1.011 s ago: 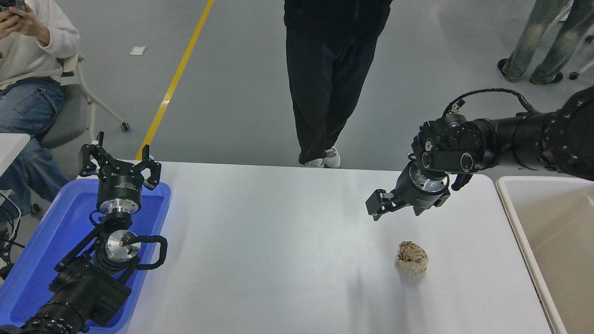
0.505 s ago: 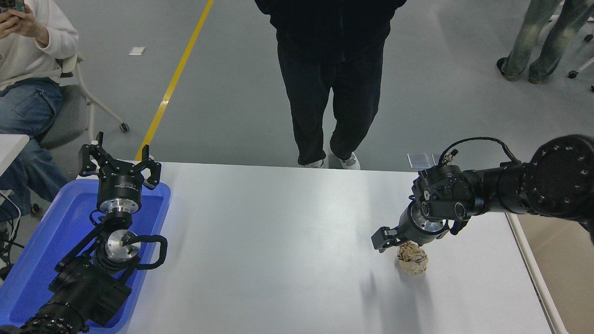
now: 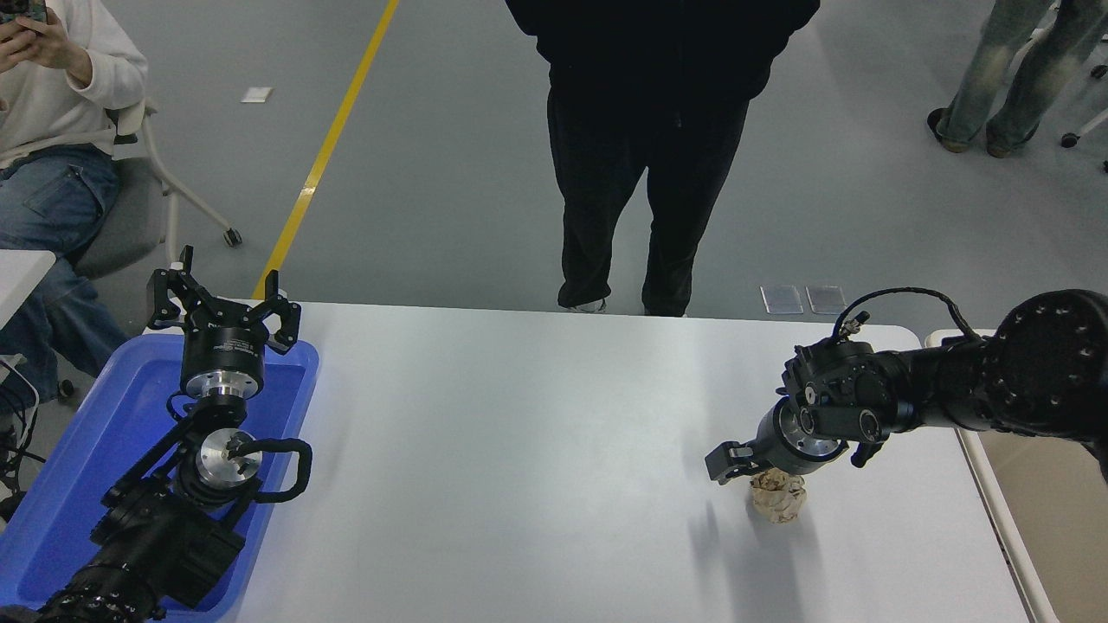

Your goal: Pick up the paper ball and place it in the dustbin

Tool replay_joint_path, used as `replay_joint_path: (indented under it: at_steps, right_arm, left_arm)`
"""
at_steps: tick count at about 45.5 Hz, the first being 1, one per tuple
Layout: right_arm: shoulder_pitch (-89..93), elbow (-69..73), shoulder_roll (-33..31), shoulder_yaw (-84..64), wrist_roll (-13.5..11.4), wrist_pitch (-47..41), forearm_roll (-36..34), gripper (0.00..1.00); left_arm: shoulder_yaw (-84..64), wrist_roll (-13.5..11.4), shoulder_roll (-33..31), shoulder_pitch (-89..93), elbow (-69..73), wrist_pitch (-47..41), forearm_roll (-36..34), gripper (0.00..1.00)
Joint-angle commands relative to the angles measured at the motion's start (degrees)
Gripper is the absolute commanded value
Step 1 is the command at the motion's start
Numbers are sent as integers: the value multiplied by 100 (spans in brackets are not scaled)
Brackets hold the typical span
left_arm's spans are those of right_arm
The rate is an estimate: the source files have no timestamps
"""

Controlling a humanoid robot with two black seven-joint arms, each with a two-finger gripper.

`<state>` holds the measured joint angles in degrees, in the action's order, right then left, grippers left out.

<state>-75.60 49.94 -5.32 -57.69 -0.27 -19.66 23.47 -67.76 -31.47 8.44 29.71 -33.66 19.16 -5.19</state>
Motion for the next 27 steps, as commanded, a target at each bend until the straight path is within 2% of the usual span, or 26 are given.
replay_joint_path:
  at_steps: [1,27]
  right_arm:
    - [72,-10,-31,3,1,77,140,100]
    - [98,-45,-39,-23,1,173,299,98]
  left_arm:
    - [0,0,0,0,0,0,1,99]
    - [0,0,0,0,0,0,1,99]
